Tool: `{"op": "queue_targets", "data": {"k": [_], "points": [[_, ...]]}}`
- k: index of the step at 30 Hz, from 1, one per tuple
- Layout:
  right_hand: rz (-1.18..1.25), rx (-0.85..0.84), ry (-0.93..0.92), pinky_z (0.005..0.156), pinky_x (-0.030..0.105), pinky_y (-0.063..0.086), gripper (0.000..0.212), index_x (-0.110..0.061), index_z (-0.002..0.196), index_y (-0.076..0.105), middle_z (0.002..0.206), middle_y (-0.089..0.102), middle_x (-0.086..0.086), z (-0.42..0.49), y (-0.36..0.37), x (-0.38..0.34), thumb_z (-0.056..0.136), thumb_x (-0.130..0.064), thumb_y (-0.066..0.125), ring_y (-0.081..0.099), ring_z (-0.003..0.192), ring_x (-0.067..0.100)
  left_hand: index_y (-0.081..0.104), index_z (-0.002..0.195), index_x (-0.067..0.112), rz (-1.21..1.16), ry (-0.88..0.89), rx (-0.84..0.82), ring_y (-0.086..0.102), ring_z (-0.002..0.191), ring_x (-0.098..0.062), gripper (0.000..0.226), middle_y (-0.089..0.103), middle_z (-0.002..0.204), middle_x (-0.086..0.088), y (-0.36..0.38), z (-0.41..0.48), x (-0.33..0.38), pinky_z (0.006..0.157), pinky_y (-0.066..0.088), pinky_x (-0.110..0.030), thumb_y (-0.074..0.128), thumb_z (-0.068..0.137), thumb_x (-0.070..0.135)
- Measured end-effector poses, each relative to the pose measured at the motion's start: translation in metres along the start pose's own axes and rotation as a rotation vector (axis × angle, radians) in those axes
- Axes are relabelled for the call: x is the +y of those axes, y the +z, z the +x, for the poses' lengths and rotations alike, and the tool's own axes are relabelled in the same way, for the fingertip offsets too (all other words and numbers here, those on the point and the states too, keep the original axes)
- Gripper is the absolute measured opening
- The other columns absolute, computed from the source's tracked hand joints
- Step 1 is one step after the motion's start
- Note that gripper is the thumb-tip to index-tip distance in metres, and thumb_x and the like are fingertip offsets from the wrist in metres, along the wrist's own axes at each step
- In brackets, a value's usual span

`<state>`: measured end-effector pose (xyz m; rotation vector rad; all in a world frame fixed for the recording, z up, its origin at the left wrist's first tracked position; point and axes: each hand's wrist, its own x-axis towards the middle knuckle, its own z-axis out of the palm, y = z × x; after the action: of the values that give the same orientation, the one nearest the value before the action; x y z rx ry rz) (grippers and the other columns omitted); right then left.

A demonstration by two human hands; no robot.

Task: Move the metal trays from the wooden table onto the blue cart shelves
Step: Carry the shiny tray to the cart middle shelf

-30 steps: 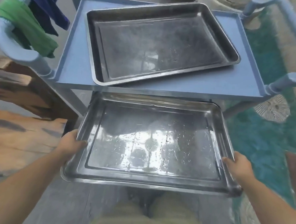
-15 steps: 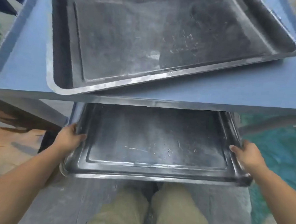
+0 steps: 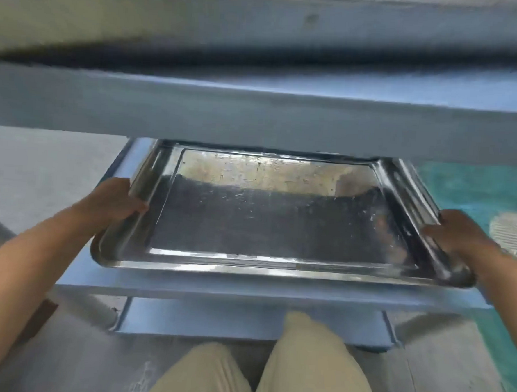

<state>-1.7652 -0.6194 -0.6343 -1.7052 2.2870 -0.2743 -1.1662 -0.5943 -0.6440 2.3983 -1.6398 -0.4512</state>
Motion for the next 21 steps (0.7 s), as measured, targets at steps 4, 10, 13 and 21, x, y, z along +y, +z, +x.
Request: {"op": "queue_targets", "data": {"k": [4, 10, 13, 21], "points": [[0.007, 0.027, -0.021, 0.069, 0.039, 0.042, 0.028, 0.015, 0.09, 0.061, 0.094, 0.063, 0.034, 0.015, 0.01, -0.004, 0.084, -0.012, 0.07, 0.061, 0.085, 0.042, 0.045, 0.065, 0.016, -0.063, 0.025, 0.045, 0.045, 0.061, -0.014, 0.036, 0.052, 0.074, -0.004, 0.009, 0.019, -0.007, 0.05, 0.029, -0.028, 0.078, 0.075, 0.023], [-0.017, 0.01, -0.017, 0.084, 0.042, 0.042, 0.04, 0.018, 0.103, 0.059, 0.117, 0.057, 0.036, 0.021, 0.02, -0.001, 0.086, -0.016, 0.071, 0.056, 0.105, 0.045, 0.05, 0.077, 0.009, -0.052, 0.002, -0.01, 0.052, 0.071, -0.022, 0.031, 0.056, 0.088, -0.009, 0.014, 0.02, -0.003, 0.055, 0.033, -0.032, 0.076, 0.077, 0.025], [-0.029, -0.012, -0.009, 0.083, 0.041, 0.042, 0.044, 0.016, 0.109, 0.058, 0.119, 0.057, 0.033, 0.018, 0.022, 0.002, 0.089, -0.022, 0.069, 0.056, 0.105, 0.044, 0.053, 0.092, 0.005, -0.045, -0.005, -0.008, 0.051, 0.082, -0.028, 0.033, 0.053, 0.095, -0.011, 0.02, 0.016, -0.001, 0.06, 0.034, -0.033, 0.077, 0.078, 0.023], [0.018, 0.025, -0.017, 0.074, 0.041, 0.042, 0.035, 0.014, 0.088, 0.06, 0.102, 0.062, 0.032, 0.025, 0.039, 0.004, 0.086, -0.019, 0.071, 0.059, 0.09, 0.042, 0.058, 0.111, 0.0, -0.154, -0.081, -0.026, 0.056, 0.089, -0.032, 0.041, 0.058, 0.099, -0.014, 0.033, 0.014, -0.008, 0.07, 0.042, -0.037, 0.076, 0.08, 0.019]]}}
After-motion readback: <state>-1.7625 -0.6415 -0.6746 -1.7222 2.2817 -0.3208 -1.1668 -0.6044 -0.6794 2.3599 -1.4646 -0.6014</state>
